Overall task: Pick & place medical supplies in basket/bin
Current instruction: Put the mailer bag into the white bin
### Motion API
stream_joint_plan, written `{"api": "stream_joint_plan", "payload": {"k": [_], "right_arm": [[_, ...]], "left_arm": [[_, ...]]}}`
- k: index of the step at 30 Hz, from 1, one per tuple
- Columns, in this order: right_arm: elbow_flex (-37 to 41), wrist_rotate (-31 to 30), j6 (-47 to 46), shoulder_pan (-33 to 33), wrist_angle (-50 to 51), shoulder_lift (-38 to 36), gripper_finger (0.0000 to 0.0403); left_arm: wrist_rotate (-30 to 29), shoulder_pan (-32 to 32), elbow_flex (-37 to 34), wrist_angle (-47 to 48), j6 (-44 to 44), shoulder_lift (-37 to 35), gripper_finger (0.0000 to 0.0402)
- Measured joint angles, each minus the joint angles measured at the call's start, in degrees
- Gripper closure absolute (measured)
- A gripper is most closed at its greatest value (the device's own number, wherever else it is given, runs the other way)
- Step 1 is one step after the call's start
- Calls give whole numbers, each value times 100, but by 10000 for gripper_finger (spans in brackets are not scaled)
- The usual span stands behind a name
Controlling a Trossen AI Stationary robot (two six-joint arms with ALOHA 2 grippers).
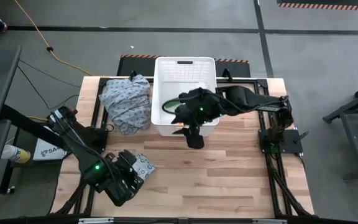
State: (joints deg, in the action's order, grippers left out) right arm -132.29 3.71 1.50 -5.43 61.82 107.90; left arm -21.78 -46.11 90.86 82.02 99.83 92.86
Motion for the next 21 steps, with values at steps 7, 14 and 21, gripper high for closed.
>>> {"api": "stream_joint_plan", "payload": {"k": [7, 14, 21], "right_arm": [[0, -24, 0, -267, -2, -2, 248], [0, -29, 0, -296, -2, -2, 246], [0, -29, 0, -296, -4, -2, 250]], "left_arm": [[967, -2, -997, -125, 792, 0, 206], [1073, 2, -1539, -466, 997, 4, 206], [1073, 2, -1888, -1079, 1007, 0, 206]]}}
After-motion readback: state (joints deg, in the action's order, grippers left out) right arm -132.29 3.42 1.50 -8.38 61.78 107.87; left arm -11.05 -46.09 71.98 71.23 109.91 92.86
